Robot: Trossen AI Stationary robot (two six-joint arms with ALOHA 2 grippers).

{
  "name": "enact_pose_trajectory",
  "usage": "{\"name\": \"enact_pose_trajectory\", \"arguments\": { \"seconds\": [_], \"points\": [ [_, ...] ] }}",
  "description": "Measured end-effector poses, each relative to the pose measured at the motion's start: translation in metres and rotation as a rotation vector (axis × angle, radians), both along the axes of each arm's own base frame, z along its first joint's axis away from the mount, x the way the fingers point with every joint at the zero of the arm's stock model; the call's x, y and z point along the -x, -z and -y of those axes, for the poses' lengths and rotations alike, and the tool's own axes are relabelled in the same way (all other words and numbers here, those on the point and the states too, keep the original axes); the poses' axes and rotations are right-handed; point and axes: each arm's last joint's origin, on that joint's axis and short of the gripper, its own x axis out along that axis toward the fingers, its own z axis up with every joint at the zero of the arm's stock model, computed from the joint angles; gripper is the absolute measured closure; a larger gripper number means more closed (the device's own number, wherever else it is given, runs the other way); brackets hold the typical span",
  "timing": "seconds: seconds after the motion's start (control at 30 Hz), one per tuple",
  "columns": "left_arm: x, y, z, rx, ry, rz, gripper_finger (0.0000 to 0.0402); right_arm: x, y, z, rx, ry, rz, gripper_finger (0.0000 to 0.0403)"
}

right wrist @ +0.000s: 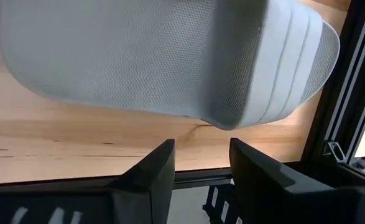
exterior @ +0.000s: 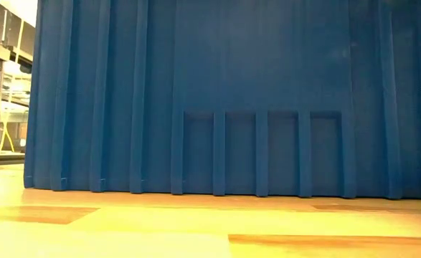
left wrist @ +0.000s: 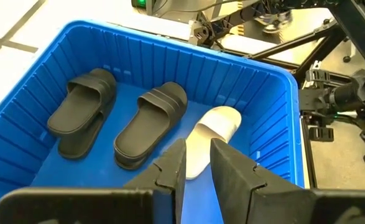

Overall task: Pick and place slides into bin
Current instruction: Stack the gray slipper on the gray slipper in the blue bin

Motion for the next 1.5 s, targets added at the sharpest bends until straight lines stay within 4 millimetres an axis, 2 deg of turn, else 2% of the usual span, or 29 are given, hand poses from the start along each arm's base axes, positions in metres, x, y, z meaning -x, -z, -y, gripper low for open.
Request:
{"name": "enact_pose_trajectory", "arguments": {
  "seconds": [0.13,0.3,0.47,0.67,0.97,1.13,1.5],
  "points": [
    [0.000,0.000,0.000,-0.002,-0.001,0.004,0.0334,0.001,-0.004,0.001,0.005,-0.001,0.018,0.0261],
    [-0.001,-0.001,0.000,-0.005,-0.003,0.018,0.0334,0.008,0.007,0.002,-0.006,0.007,-0.068,0.0261],
    [-0.001,-0.001,0.000,-0.005,-0.003,0.018,0.0334,0.011,0.000,0.008,0.007,-0.001,-0.022,0.0261],
    [-0.001,-0.001,0.000,-0.005,-0.004,0.018,0.0334,0.023,0.008,0.022,0.068,-0.005,-0.085,0.0261],
    [-0.001,-0.001,0.000,-0.005,-0.004,0.017,0.0334,0.023,0.014,0.025,0.103,-0.011,-0.073,0.0261],
    [-0.001,-0.001,0.000,-0.005,-0.003,0.017,0.0334,0.027,0.023,0.029,0.120,0.002,-0.124,0.0261],
    [-0.001,-0.001,0.000,-0.004,-0.004,0.016,0.0334,0.035,0.025,0.021,0.135,0.011,-0.107,0.0261]
  ]
}}
